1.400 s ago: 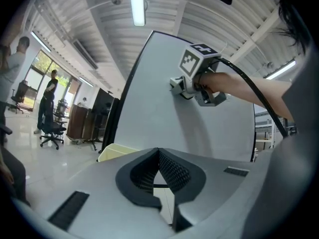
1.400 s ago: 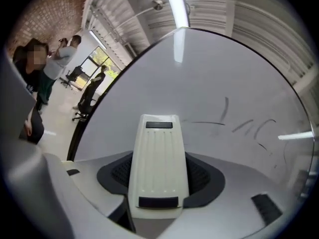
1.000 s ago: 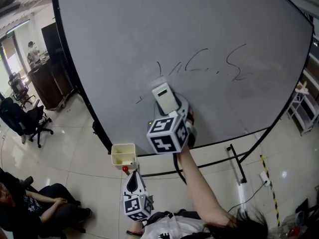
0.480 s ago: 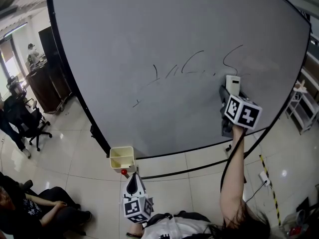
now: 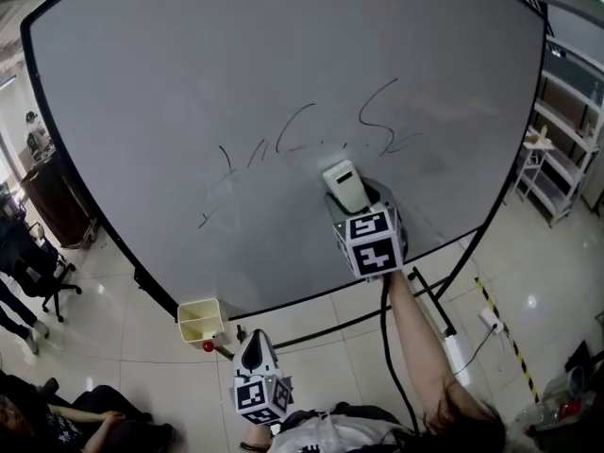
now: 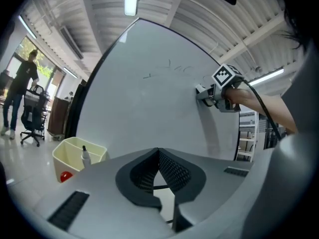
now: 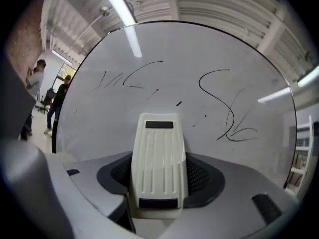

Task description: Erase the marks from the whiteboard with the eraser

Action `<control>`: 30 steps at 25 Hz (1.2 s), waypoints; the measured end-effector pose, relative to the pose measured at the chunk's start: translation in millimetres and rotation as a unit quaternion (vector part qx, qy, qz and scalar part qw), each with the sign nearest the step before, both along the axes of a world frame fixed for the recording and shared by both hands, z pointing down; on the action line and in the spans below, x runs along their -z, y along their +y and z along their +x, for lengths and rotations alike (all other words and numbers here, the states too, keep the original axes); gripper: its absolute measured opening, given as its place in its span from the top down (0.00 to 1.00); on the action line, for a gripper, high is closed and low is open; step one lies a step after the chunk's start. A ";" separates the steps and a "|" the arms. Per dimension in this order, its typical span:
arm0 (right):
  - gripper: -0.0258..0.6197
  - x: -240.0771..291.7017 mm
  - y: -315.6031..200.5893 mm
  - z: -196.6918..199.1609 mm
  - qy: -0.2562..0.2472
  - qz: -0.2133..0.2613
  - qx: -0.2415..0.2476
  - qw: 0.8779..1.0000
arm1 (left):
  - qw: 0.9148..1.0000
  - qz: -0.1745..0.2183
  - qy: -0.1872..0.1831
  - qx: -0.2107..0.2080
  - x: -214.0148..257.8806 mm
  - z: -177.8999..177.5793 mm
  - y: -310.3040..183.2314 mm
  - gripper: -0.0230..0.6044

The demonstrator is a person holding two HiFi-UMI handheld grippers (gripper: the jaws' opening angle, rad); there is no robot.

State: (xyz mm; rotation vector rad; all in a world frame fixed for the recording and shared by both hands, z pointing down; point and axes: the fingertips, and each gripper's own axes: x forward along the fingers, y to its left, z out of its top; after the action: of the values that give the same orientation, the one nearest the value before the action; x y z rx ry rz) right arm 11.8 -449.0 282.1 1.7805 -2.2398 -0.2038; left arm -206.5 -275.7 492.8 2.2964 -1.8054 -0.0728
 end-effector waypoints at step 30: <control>0.52 -18.3 -8.3 180.0 -0.148 -0.052 -0.037 0.987 | 0.997 -0.019 -0.007 0.069 -18.8 26.4 31.7 0.97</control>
State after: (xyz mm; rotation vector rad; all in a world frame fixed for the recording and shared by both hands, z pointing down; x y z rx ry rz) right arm 191.8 -457.2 300.4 1.9407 -2.3207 0.2031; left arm -180.1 -244.0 511.6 2.1493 -1.9533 -0.0429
